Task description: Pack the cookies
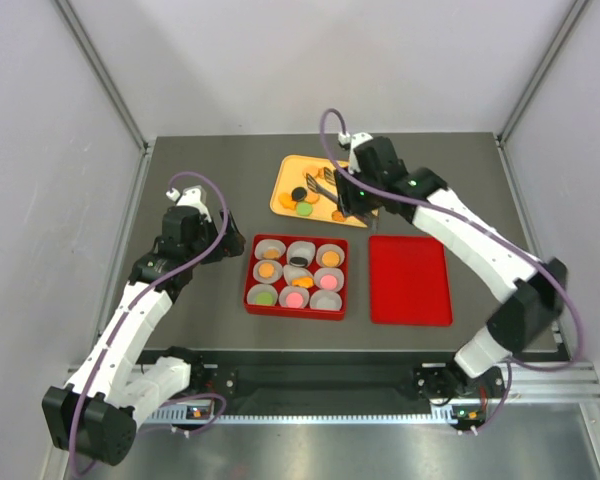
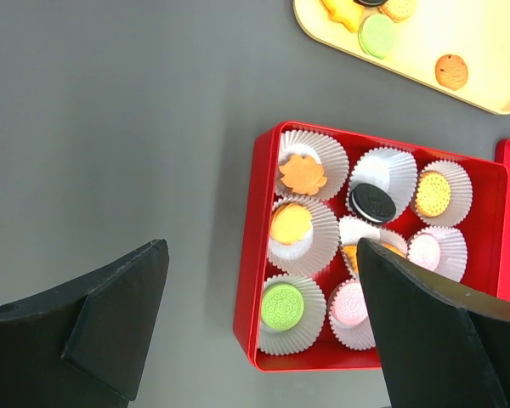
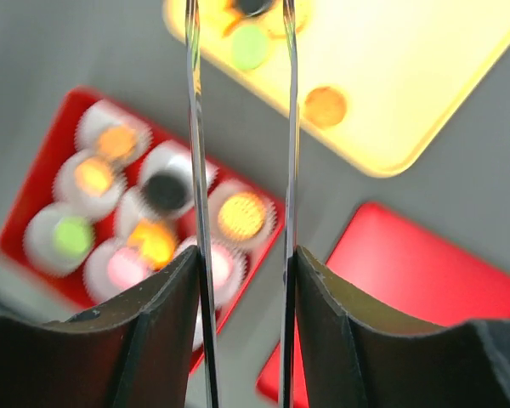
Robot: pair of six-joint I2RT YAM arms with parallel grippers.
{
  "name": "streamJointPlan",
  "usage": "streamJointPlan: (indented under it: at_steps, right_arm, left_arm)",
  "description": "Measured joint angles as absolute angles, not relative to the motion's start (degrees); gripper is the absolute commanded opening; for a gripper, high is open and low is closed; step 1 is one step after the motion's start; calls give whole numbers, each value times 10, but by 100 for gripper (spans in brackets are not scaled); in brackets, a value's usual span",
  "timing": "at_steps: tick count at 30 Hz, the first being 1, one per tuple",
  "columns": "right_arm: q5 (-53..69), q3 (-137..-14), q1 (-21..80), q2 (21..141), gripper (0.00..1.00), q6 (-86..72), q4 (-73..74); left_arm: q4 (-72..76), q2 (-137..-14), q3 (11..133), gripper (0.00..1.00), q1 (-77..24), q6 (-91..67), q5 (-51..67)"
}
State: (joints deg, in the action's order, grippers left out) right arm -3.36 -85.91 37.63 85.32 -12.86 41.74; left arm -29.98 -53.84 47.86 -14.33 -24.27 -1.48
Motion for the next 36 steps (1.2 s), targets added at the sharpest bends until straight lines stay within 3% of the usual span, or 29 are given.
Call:
streamJointPlan:
  at_steps: [10,36]
  right_arm:
    - [-85,-1019,327,1100,44,-109,411]
    - [-123,-1097,319,1237,44,-100,394]
  left_arm:
    - [-300,-538,479,97,-143,-243,-13]
    - [-300,-539,479,97,-142,-243,-11]
